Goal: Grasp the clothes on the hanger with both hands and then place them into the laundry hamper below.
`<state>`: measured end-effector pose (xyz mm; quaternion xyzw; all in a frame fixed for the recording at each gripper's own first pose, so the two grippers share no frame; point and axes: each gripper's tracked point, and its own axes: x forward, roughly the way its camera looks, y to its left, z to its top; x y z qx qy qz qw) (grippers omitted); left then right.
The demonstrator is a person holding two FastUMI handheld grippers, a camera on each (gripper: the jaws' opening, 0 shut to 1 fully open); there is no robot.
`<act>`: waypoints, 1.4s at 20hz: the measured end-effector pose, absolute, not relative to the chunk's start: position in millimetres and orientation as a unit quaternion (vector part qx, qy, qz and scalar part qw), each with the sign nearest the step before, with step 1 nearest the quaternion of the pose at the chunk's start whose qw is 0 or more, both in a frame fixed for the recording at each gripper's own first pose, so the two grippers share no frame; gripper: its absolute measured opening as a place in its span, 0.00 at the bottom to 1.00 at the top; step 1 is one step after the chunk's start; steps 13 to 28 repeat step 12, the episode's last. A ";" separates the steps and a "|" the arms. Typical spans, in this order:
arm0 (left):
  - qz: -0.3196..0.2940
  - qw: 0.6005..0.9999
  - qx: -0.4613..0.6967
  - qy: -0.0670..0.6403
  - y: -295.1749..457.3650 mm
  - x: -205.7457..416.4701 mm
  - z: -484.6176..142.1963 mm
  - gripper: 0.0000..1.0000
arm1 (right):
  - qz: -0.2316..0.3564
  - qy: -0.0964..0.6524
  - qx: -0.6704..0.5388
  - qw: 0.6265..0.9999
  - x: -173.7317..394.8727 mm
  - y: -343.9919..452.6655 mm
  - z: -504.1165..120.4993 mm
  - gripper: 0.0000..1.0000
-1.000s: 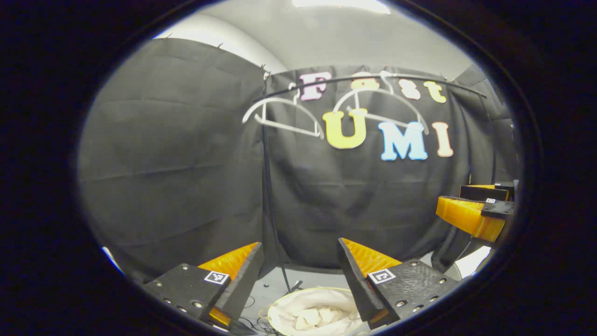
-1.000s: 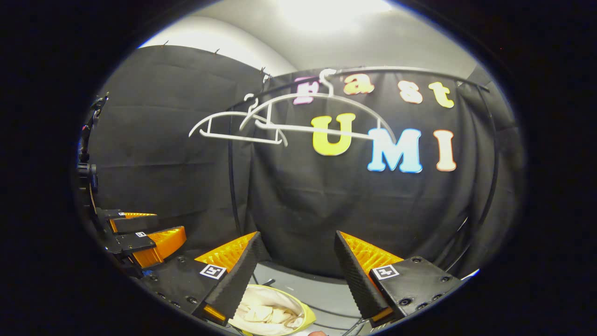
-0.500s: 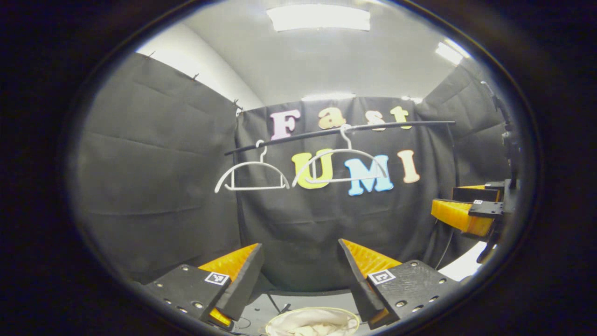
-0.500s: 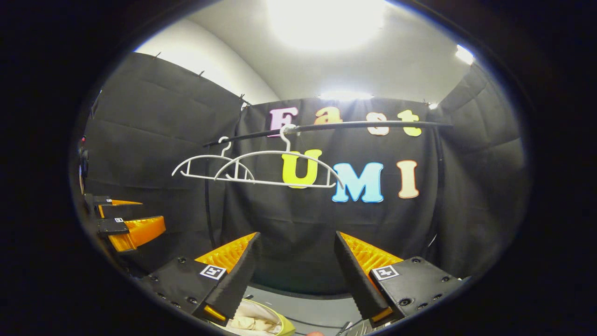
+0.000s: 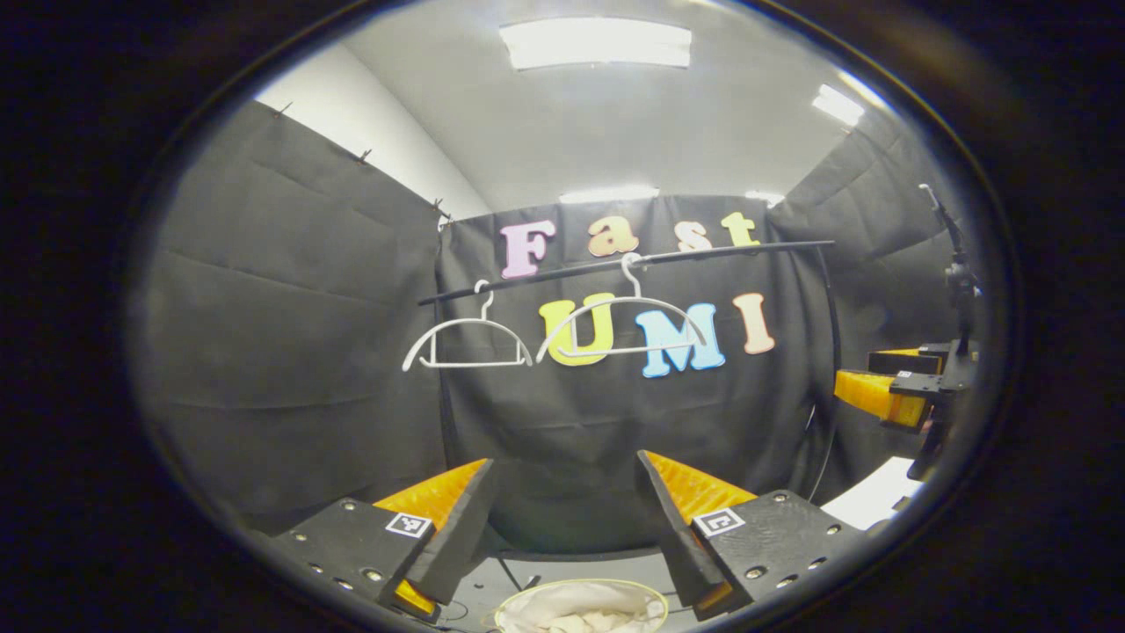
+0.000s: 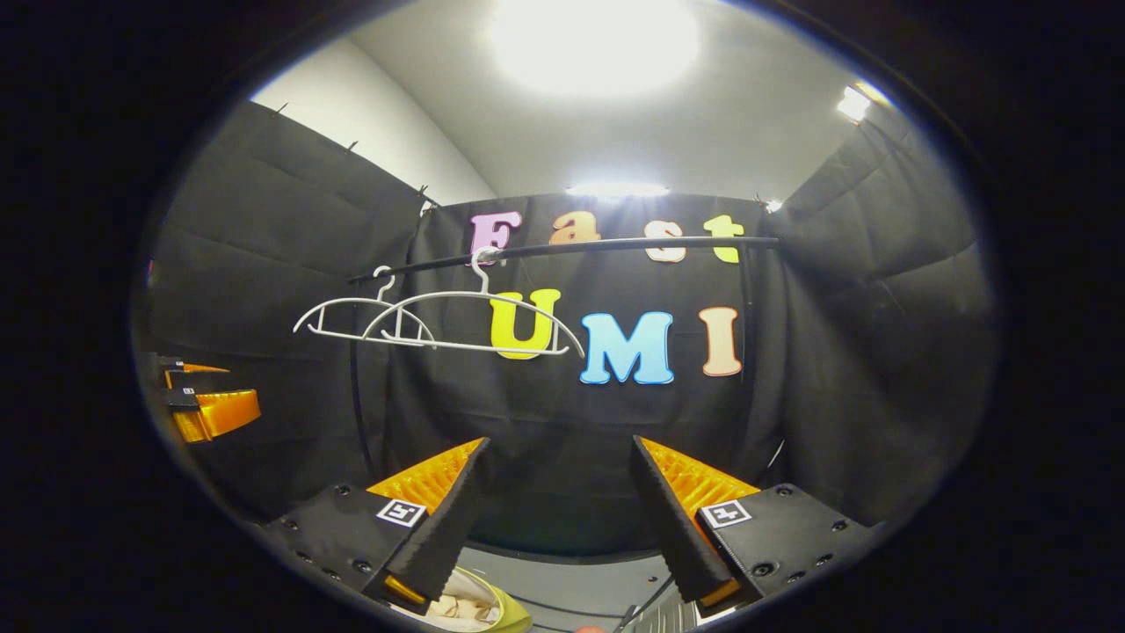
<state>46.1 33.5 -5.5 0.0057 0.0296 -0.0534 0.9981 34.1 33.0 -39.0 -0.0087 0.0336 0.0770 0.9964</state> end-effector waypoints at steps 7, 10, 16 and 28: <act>-0.062 0.998 0.008 0.024 25.8 34.4 0.4 0.92 | 0.053 0.035 0.000 0.998 22.1 10.0 -43.2 0.98; -0.071 0.997 0.007 0.019 19.4 33.8 5.0 0.92 | 0.038 0.037 0.005 0.999 16.8 -3.1 -44.4 0.96; -0.077 0.997 0.007 0.019 12.8 39.3 4.6 0.92 | 0.029 0.040 0.007 0.999 14.2 -9.5 -47.0 0.98; -0.077 0.997 0.007 0.019 12.8 39.3 4.6 0.92 | 0.029 0.040 0.007 0.999 14.2 -9.5 -47.0 0.98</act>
